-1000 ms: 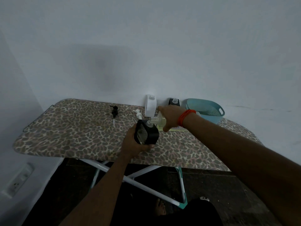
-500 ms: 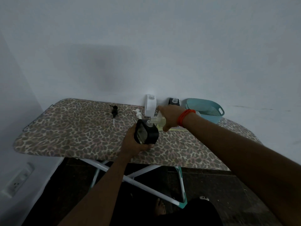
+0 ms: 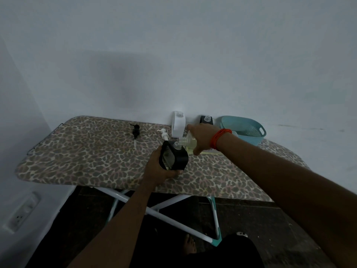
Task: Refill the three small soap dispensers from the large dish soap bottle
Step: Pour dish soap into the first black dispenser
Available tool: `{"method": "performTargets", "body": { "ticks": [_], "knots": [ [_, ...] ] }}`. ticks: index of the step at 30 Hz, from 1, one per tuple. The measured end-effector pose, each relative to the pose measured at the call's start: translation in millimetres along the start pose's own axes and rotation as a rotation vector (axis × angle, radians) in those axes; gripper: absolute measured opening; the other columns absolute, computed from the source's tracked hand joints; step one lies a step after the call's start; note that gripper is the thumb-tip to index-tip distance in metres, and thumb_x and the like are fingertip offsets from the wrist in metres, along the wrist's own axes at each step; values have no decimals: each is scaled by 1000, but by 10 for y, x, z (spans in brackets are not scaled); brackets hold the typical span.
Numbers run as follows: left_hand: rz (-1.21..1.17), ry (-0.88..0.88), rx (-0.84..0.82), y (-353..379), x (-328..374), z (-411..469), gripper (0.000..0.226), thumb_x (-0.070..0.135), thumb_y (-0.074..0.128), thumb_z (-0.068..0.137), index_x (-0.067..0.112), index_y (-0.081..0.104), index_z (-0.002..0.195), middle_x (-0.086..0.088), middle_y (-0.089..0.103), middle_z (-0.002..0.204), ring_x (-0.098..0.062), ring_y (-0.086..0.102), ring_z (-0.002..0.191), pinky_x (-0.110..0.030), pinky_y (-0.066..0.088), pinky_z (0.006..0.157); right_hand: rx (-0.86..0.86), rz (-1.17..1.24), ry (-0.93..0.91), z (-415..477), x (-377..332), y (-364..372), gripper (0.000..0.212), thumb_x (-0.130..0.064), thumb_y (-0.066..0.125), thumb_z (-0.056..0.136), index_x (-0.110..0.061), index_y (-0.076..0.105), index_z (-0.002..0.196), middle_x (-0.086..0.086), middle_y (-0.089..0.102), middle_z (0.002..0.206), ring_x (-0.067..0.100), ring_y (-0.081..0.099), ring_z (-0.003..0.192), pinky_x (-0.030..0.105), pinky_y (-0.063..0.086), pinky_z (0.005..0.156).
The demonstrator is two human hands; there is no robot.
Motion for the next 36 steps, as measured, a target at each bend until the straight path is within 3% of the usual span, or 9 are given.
{"method": "performTargets", "body": {
  "ticks": [8,13,16,23,26,30,33,36],
  "knots": [
    [2,-10,-12,-3,2,-9,117,55,92,52,19,42,152,-3,52,147,-24,53,134,-52,49,107,3,-4,5,-7,-1,-8,90,-43,90,61,-12,42,131,12,63,114,28,61,98,36,49,72],
    [5,9,12,-12,2,-24,108,47,95,54,29,43,147,5,52,144,-19,53,132,-49,49,107,11,3,5,-8,4,-9,89,-42,90,61,-13,42,130,11,64,114,28,62,99,37,52,75],
    [8,-5,14,-16,-25,-15,113,47,95,53,23,42,150,1,51,148,-21,51,134,-47,48,108,8,3,7,-7,2,-11,91,-42,90,60,-13,42,132,11,63,116,29,62,102,40,54,79],
    [16,4,12,-3,-52,22,103,27,99,61,20,45,149,-3,54,146,-24,54,133,-52,49,106,14,2,11,-7,3,-9,93,-42,90,61,-13,41,133,10,64,114,27,62,100,38,53,75],
    [13,-3,17,-4,-56,20,108,29,100,60,18,42,152,-3,52,147,-24,52,134,-52,48,107,6,0,12,-1,-2,-3,95,-42,90,61,-13,39,135,11,63,117,28,62,102,41,55,80],
    [-3,6,19,-10,-44,11,109,39,99,56,22,45,149,-2,54,145,-23,54,131,-51,50,105,12,6,15,1,-2,-2,95,-42,90,60,-14,39,135,11,64,116,28,62,101,38,53,74],
    [4,23,21,-7,-38,18,101,33,100,59,27,46,145,0,55,144,-22,55,130,-49,51,105,17,7,15,2,1,-1,94,-42,90,59,-14,40,133,10,64,114,27,62,99,34,47,69],
    [14,28,24,-9,-32,13,103,32,99,60,31,43,146,0,53,145,-21,54,131,-44,50,105,18,4,17,3,3,2,94,-42,90,59,-14,40,134,10,64,117,27,62,101,38,53,75]
  ]
}}
Point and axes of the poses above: each hand's wrist, its own z-axis towards the middle knuckle, its own y-axis out of the palm, x = y × z, the point moved 9 cm from there along z, towards the middle knuckle
